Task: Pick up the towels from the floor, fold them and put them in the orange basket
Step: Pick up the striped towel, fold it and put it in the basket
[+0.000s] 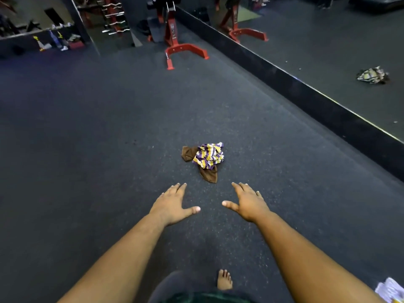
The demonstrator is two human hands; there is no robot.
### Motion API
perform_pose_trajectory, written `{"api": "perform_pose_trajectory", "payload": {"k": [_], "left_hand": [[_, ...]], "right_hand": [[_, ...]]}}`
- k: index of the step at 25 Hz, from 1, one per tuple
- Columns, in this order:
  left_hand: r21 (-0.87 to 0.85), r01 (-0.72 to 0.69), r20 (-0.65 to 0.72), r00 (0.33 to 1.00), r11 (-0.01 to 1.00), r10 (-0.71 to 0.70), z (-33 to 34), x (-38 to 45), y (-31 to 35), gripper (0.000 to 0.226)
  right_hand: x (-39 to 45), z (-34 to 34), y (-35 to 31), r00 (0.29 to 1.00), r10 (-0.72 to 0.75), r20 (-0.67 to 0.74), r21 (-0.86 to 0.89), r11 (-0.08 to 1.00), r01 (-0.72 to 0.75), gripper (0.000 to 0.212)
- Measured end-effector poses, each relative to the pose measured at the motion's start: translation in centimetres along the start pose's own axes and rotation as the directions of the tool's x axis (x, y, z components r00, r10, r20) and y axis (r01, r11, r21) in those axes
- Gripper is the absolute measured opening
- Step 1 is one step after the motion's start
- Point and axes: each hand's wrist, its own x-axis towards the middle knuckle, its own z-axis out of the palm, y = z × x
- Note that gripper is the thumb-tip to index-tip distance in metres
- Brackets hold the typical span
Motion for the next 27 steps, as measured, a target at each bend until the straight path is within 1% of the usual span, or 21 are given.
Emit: {"api": "perform_pose_trajectory", "payload": {"k": [3,6,9,13,15,18,21,24,27], "left_hand": [[-0.036,0.031,0.016,0.999,0.999,-0.031,-2.4,6.4,-0.2,0.122],[-0.064,0.043,0.045,0.998,0.997,-0.041,-4.2,14.2,-1.2,0.119],[-0.062,0.031,0.060,0.998,0.998,-0.027,-6.6,22.4,-2.4,0.117],[-0.048,-0.014,0.155,0.988,0.999,0.021,-10.0,32.8,-4.4,0.118],[-0.007,-0.024,0.206,0.978,1.000,0.025,-12.1,37.2,-5.4,0.118],[0.018,-0.011,0.244,0.970,1.000,0.006,-14.5,43.2,-6.5,0.119],[-0.004,0.015,0.295,0.956,1.000,-0.013,-15.2,50.2,-6.0,0.114],[-0.013,0.063,0.325,0.944,0.998,-0.055,-14.5,57.0,-5.4,0.113],[-0.040,0.100,0.360,0.930,0.994,-0.079,-12.3,64.2,-5.5,0.114]], "right_hand": [[7.2,-3.4,0.2,0.999,-0.023,0.040,-0.010,1.000,0.023,0.097],[15.1,-5.8,0.4,0.997,-0.038,0.065,-0.041,0.998,0.040,0.096],[23.1,-7.8,1.1,0.997,0.004,0.079,-0.038,0.999,-0.001,0.096],[32.2,-10.2,1.9,0.992,0.072,0.105,-0.008,0.997,-0.072,0.097],[36.7,-11.4,1.8,0.990,0.086,0.111,0.022,0.996,-0.089,0.098],[42.2,-12.7,1.5,0.989,0.075,0.131,0.079,0.993,-0.086,0.099],[49.1,-13.2,3.3,0.988,0.090,0.128,0.117,0.988,-0.105,0.097],[56.9,-13.3,5.1,0.985,0.102,0.142,0.135,0.983,-0.121,0.085],[64.9,-12.0,7.5,0.976,0.074,0.204,0.121,0.988,-0.100,0.078]]}}
